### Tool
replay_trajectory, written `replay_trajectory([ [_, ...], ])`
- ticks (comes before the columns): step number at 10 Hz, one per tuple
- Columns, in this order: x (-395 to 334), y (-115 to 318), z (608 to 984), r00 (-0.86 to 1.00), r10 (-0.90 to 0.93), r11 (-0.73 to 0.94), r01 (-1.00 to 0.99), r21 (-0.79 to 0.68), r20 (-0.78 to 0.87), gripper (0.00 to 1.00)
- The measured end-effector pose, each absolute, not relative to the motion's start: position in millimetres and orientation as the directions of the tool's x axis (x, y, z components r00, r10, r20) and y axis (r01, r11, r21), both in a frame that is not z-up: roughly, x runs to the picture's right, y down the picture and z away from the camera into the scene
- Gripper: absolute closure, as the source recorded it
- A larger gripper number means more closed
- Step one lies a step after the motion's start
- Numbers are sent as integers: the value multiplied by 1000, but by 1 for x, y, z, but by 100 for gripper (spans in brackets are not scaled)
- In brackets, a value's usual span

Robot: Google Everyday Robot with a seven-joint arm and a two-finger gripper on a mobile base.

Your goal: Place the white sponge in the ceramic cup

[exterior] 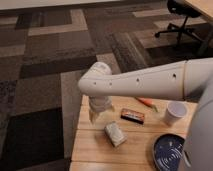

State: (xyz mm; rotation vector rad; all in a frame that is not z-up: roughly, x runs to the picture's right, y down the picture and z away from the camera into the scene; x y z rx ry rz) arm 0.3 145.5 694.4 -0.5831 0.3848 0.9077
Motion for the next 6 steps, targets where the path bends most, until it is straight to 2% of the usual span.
replay_trajectory([
  [3,28,167,698,608,579,507,-790,-345,-543,35],
  [6,29,181,712,544,625,464,-835,-295,-560,35],
])
